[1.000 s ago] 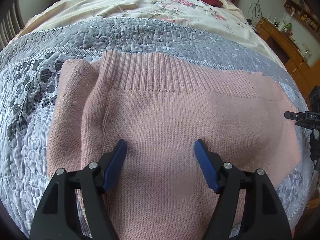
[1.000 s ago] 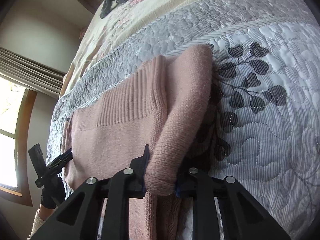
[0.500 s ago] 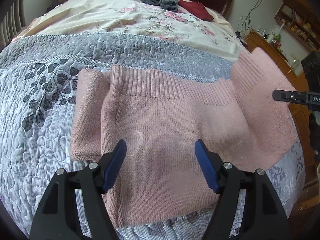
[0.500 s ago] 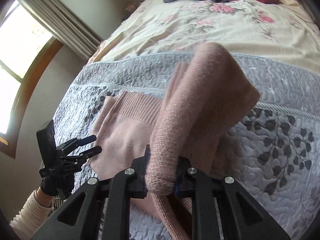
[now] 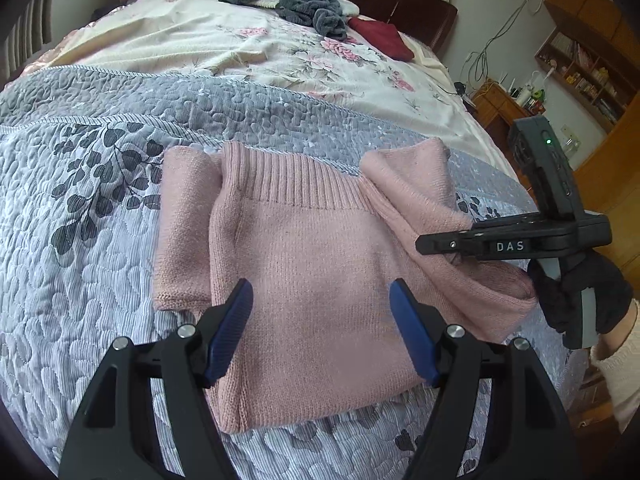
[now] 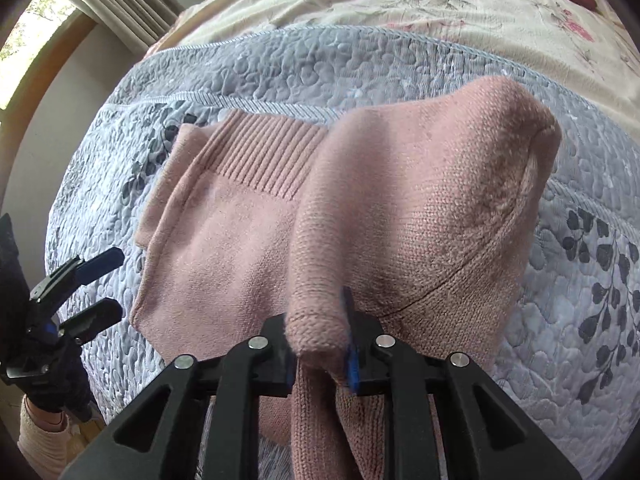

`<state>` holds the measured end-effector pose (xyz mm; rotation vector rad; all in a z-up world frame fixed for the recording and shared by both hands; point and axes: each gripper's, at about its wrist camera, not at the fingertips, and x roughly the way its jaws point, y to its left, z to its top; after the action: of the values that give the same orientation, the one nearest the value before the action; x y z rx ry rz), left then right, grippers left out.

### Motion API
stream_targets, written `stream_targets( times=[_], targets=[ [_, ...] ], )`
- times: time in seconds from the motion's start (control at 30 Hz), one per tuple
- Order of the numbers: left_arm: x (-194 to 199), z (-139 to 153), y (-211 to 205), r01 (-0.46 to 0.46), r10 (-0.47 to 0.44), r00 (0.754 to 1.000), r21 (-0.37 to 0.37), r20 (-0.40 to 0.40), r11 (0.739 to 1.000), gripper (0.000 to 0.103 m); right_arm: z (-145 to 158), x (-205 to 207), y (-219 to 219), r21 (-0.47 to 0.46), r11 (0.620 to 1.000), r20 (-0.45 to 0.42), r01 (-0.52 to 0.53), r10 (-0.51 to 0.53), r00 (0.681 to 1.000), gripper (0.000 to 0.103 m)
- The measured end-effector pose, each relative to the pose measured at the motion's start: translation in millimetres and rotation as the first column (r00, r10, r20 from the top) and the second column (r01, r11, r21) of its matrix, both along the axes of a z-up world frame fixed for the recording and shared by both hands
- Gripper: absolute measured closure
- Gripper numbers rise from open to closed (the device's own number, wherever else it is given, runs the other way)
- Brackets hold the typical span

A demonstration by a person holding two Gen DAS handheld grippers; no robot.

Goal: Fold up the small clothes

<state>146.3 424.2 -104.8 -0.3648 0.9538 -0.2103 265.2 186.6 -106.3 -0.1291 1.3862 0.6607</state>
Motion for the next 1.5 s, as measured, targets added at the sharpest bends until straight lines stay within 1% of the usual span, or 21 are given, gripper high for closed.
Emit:
stream_targets(
  times=[0.03,0.07,0.13,0.23,0.33,0.4,0.47,0.57,0.67,0.77,0.93,0.97,1.13,1.17,1.23,1.27,1.3,1.33,1.37,1.43,1.5],
  targets=[
    [0,-1,0,0.000,0.000,1.000,-0.005,-0.003,1.000,0.033,-2,1,-2,0.019,1.000,-0.023,0.009,-0.008,1.000,0.074],
    [0,-1,1,-0.001,0.001,1.000,-0.013,-0.006,1.000,0.033,-4,2,-4,0.052,0.999,-0.057,0.015,-0.013,0.998,0.062],
    [1,-1,1,-0.007,0.006,1.000,-0.042,-0.012,0.999,0.033,-1,3,-9,0.115,0.993,-0.107,0.030,-0.018,0.994,0.056],
    [2,0,-1,-0.009,0.006,1.000,-0.109,-0.019,0.994,0.033,11,6,-19,0.187,0.980,-0.151,0.068,-0.040,0.988,0.055],
    [7,1,-10,0.001,-0.005,1.000,-0.191,-0.020,0.982,0.033,36,6,-37,0.240,0.967,-0.125,0.080,-0.051,0.991,0.055],
    [14,-1,-21,0.010,-0.019,0.999,-0.259,-0.031,0.966,0.032,52,5,-54,0.270,0.958,-0.106,0.097,-0.071,0.992,0.054],
    [22,-7,-34,0.019,-0.037,0.998,-0.317,-0.050,0.948,0.032,64,4,-74,0.273,0.955,-0.078,0.115,-0.097,0.992,0.053],
    [35,-19,-54,0.027,-0.062,0.995,-0.394,-0.075,0.919,0.032,69,-1,-105,0.234,0.964,-0.026,0.126,-0.124,0.992,0.053],
    [52,-38,-71,0.006,-0.077,0.988,-0.463,-0.135,0.886,0.032,59,-7,-132,0.190,0.972,-0.005,0.138,-0.139,0.990,0.052],
    [64,-57,-82,-0.039,-0.066,0.978,-0.491,-0.196,0.870,0.032,39,-13,-155,0.179,0.970,-0.032,0.163,-0.160,0.987,0.052],
    [80,-75,-87,-0.096,-0.050,0.970,-0.564,-0.238,0.820,0.032,6,-24,-182,0.193,0.960,-0.080,0.200,-0.188,0.979,0.052],
    [84,-78,-89,-0.099,-0.053,0.968,-0.568,-0.245,0.817,0.032,0,-27,-185,0.196,0.958,-0.088,0.207,-0.193,0.977,0.052],
    [98,-81,-104,-0.088,-0.072,0.964,-0.563,-0.255,0.822,0.034,-18,-36,-196,0.207,0.952,-0.110,0.228,-0.209,0.972,0.052],
    [100,-81,-107,-0.084,-0.076,0.963,-0.557,-0.259,0.826,0.035,-21,-38,-197,0.206,0.951,-0.112,0.231,-0.211,0.971,0.052],
    [103,-82,-111,-0.080,-0.084,0.960,-0.546,-0.268,0.834,0.044,-24,-39,-199,0.204,0.950,-0.113,0.238,-0.219,0.969,0.052],
    [104,-82,-113,-0.078,-0.085,0.958,-0.538,-0.273,0.839,0.058,-24,-39,-200,0.207,0.948,-0.113,0.241,-0.221,0.969,0.052],
    [104,-83,-115,-0.076,-0.084,0.958,-0.526,-0.275,0.847,0.068,-24,-40,-201,0.210,0.947,-0.112,0.243,-0.224,0.968,0.052],
    [104,-83,-116,-0.071,-0.086,0.959,-0.523,-0.270,0.849,0.070,-24,-40,-201,0.214,0.945,-0.111,0.246,-0.227,0.968,0.052],
    [104,-81,-117,-0.069,-0.083,0.962,-0.523,-0.262,0.849,0.079,-24,-40,-201,0.218,0.944,-0.111,0.249,-0.229,0.967,0.052],
    [102,-74,-116,-0.062,-0.073,0.970,-0.521,-0.234,0.851,0.081,-23,-43,-203,0.223,0.942,-0.110,0.250,-0.231,0.967,0.052],
    [98,-62,-113,-0.042,-0.067,0.979,-0.509,-0.194,0.859,0.083,-22,-45,-200,0.221,0.944,-0.102,0.244,-0.227,0.969,0.052]
  ],
)
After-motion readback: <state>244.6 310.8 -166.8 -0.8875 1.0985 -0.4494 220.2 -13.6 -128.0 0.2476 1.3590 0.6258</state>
